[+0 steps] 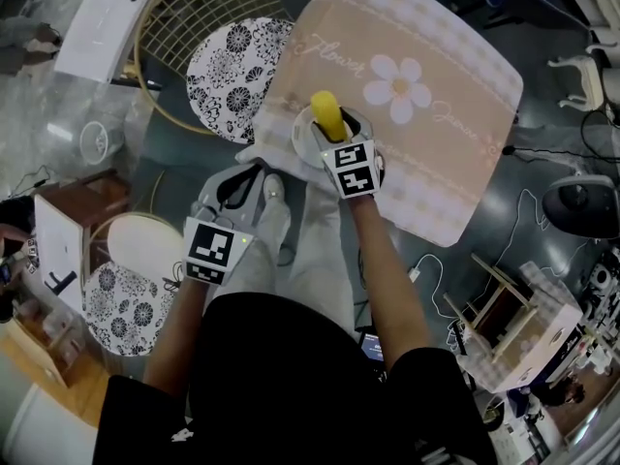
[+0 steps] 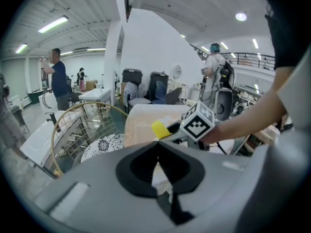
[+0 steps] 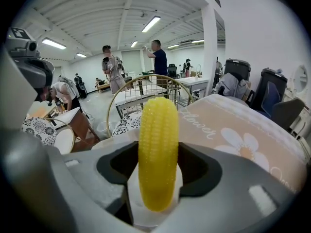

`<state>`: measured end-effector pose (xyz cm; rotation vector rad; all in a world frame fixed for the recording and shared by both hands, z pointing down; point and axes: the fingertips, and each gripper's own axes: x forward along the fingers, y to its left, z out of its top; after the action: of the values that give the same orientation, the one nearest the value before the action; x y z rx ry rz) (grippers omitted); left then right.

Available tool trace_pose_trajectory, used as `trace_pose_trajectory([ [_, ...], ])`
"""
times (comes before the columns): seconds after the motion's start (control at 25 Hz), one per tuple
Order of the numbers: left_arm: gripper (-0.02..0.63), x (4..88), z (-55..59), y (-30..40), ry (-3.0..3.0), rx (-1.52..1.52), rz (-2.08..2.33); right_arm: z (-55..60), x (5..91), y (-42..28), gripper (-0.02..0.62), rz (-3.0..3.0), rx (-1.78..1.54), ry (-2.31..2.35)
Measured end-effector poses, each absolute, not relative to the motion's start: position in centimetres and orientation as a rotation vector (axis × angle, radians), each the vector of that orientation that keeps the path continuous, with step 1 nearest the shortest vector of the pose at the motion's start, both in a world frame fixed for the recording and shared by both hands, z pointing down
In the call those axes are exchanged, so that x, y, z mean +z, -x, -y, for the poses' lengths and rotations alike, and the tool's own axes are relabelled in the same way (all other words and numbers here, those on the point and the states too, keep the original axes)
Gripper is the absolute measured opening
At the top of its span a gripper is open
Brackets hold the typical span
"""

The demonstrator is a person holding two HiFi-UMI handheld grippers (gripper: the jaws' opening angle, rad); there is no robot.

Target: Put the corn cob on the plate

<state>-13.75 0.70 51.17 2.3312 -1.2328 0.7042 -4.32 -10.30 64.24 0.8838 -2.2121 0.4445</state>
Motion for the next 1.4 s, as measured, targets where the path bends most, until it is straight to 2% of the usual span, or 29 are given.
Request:
trace_pose_trajectory([
  [0.72, 0.005, 51.9, -0.7, 14.8, -2.311, 0.697, 1.245, 9.3, 67.1, 4.3, 0.249, 2.139, 0.455, -0.856],
  [1.4, 0.005, 50.5, -0.2, 14.7, -2.351, 0.668, 1.237, 9.1, 63.9, 4.2, 0.243, 2.173, 0.441, -0.894],
])
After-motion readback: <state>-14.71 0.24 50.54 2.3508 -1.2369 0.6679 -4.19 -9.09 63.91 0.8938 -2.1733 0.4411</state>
